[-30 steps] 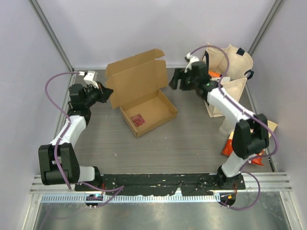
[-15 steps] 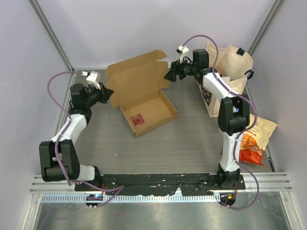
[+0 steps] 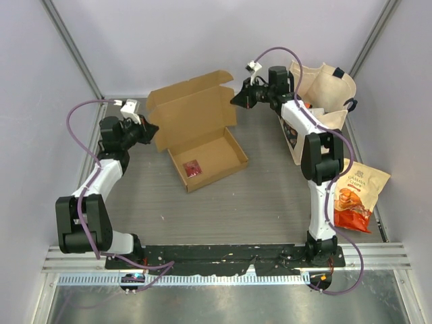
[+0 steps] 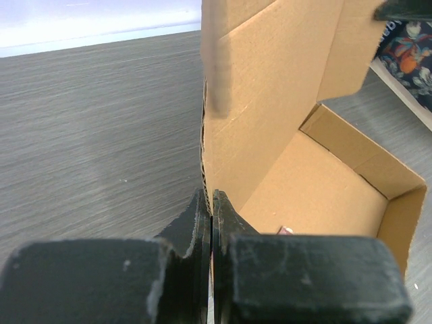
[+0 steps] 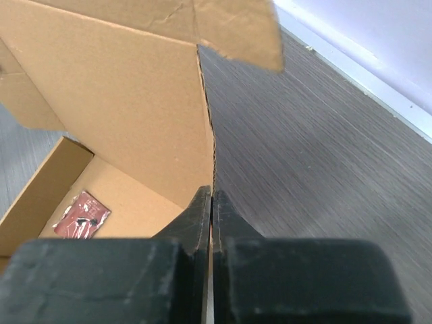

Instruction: Fold the paper box

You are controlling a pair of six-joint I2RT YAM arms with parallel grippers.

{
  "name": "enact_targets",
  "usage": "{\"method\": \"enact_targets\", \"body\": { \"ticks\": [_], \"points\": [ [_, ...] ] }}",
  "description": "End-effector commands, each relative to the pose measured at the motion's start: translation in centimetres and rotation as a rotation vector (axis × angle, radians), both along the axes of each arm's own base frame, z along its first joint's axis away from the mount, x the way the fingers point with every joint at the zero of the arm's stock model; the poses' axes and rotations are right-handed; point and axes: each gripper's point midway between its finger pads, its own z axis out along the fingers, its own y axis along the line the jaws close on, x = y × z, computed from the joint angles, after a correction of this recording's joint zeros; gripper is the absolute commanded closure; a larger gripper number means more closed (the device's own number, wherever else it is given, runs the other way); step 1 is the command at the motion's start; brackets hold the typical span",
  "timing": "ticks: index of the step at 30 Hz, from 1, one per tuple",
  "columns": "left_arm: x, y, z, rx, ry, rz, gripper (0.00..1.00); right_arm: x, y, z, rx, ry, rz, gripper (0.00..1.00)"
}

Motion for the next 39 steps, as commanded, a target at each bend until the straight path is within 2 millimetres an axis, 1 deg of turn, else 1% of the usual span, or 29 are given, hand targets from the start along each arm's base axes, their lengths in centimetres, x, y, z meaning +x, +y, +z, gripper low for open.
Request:
{"method": "enact_targets", "body": {
  "ticks": [1,2,3,4,5,6,7,8,9,10,11,12,13,14,15,17,18,20,21,22,23,24,25,28,33,34,36,37,39],
  "points": [
    [2.0,1.6,2.8,-0.062,-0.041,0.144,1.00,-1.4,1.1,5.5,0.042,-0.144,-0.070,0.99],
    [2.3,2.2,2.9,-0.074,-0.040,0.200,1.00,-1.8,1.7,5.8,0.034,-0.163,-0.096,0.99],
    [2.6,2.7,3.1,-0.087,-0.050,0.247,1.00,-1.8,1.6,6.3,0.041,-0.160,-0.157,0.99],
    [2.6,2.4,3.8,-0.109,-0.061,0.266,1.00,-1.3,0.6,7.0,0.029,-0.186,-0.270,0.99],
    [3.0,3.8,3.8,-0.101,-0.075,0.370,1.00,-1.3,0.5,7.3,0.025,-0.195,-0.341,0.99],
    [3.3,4.2,4.1,-0.098,-0.091,0.421,1.00,-1.3,0.4,7.8,0.034,-0.202,-0.391,0.99],
    [3.4,3.3,4.1,-0.100,-0.089,0.434,1.00,-1.5,0.2,7.7,0.050,-0.198,-0.425,0.99],
    [4.0,3.6,4.3,-0.118,-0.083,0.477,0.99,-1.2,-0.7,8.6,0.059,-0.214,-0.517,0.99],
    [4.3,4.2,3.8,-0.124,-0.058,0.544,0.99,-1.5,-0.3,9.2,0.096,-0.211,-0.548,0.99],
    [4.6,4.4,3.9,-0.140,-0.051,0.568,0.99,-1.6,-0.5,8.7,0.096,-0.200,-0.585,0.99],
    [5.1,4.3,3.7,-0.172,-0.028,0.582,0.99,-1.6,-1.2,9.1,0.098,-0.204,-0.655,0.99],
    [5.2,4.1,3.5,-0.179,-0.019,0.603,0.99,-1.9,-0.9,9.0,0.093,-0.206,-0.689,0.99],
    [5.2,3.8,3.3,-0.185,-0.014,0.606,0.98,-2.3,-0.8,8.3,0.081,-0.198,-0.707,0.98],
    [5.0,3.5,3.1,-0.189,-0.014,0.610,0.98,-2.7,-1.3,8.9,0.084,-0.217,-0.750,0.98],
    [4.9,2.8,3.4,-0.192,-0.035,0.618,0.98,-3.4,-0.6,8.7,0.083,-0.226,-0.754,0.99],
    [4.4,2.2,3.1,-0.186,-0.044,0.626,0.96,-4.4,-0.7,8.4,0.087,-0.252,-0.783,0.99],
    [4.0,1.4,3.4,-0.193,-0.051,0.618,0.96,-5.0,-1.1,9.4,0.105,-0.277,-0.819,0.99],
    [3.5,1.1,3.0,-0.191,-0.043,0.621,0.95,-6.1,-0.6,9.2,0.115,-0.308,-0.819,0.98],
    [3.3,0.8,3.0,-0.209,-0.037,0.615,0.95,-6.6,-1.1,10.6,0.147,-0.342,-0.842,0.99],
    [3.1,0.5,2.9,-0.216,-0.026,0.600,0.94,-7.2,-0.9,9.9,0.137,-0.345,-0.838,0.99],
    [2.9,0.3,2.7,-0.221,-0.012,0.592,0.94,-7.5,-1.0,10.2,0.142,-0.361,-0.842,0.98],
    [2.5,0.1,2.0,-0.212,0.023,0.585,0.94,-7.9,-1.3,11.2,0.165,-0.389,-0.851,0.99],
    [2.2,0.0,2.1,-0.224,0.030,0.578,0.93,-8.3,-1.5,10.6,0.157,-0.387,-0.852,0.99],
    [1.2,-0.6,1.3,-0.243,0.062,0.546,0.92,-9.3,-1.7,10.7,0.181,-0.407,-0.843,0.98],
    [0.4,-1.3,1.1,-0.243,0.103,0.508,0.84,-10.7,-1.3,10.2,0.193,-0.439,-0.829,0.99],
    [0.5,-1.4,1.4,-0.241,0.103,0.502,0.82,-10.9,-1.5,9.6,0.178,-0.440,-0.825,0.98],
    [0.4,-1.8,1.0,-0.217,0.127,0.477,0.77,-10.9,-1.7,9.6,0.172,-0.446,-0.832,0.99],
    [0.6,-1.8,1.3,-0.208,0.126,0.474,0.77,-11.0,-1.8,9.4,0.163,-0.449,-0.831,0.99],
    [0.5,-1.9,0.7,-0.189,0.149,0.469,0.87,-11.2,-1.8,9.5,0.166,-0.459,-0.825,0.99]
  ]
}}
